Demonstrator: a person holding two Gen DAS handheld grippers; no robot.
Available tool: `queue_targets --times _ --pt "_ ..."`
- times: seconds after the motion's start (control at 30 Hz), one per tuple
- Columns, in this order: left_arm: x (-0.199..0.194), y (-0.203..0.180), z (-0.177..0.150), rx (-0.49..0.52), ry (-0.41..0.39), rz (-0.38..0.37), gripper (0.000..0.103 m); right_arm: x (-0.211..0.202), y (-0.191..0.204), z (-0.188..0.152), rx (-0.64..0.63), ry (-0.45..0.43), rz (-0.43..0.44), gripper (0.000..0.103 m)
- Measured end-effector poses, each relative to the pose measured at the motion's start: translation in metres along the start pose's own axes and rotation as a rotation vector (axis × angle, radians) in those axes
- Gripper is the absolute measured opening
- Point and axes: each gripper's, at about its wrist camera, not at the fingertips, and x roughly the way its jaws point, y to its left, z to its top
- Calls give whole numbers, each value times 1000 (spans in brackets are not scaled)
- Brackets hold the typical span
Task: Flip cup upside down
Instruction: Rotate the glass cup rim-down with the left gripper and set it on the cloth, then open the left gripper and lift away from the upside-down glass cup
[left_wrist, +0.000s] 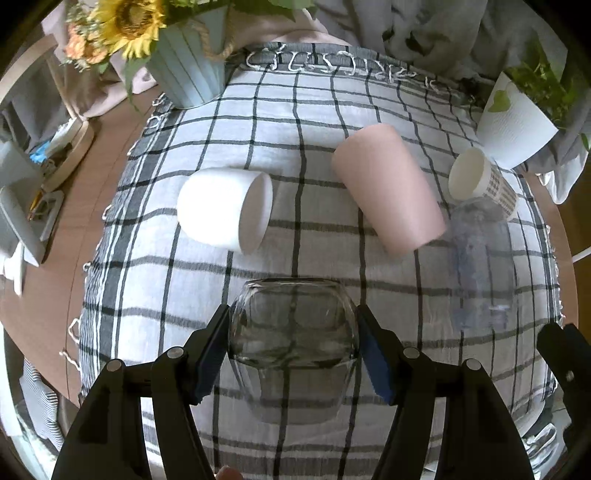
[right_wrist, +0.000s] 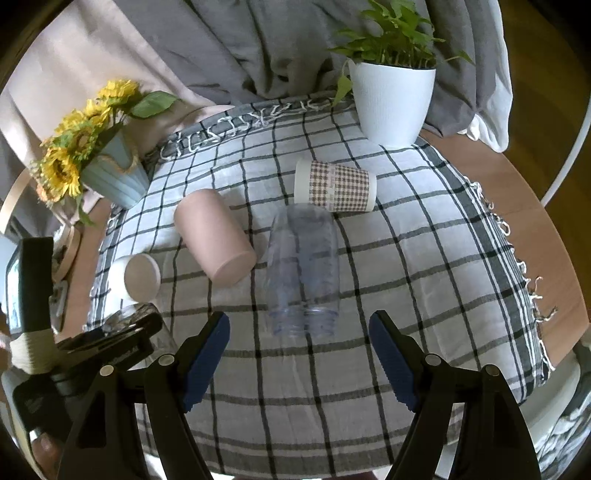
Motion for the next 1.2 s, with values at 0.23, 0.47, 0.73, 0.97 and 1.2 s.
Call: queue_targets --times 0.23,0.47,0.73,0.97,1.2 --pt "-13 1 -23 -3 -4 -2 66 0 1 -8 -41 17 10 78" --pt "-17 0 -40 -7 4 0 66 2 1 -15 -76 35 12 78" --pt "-20 2 -48 -22 1 -4 66 1 1 -17 -87 39 18 78" --pt "-21 2 -46 -25 -15 5 77 4 3 -16 -99 64 19 83" --pt "-27 -1 -48 -42 -47 31 80 3 1 -15 -116 62 20 86"
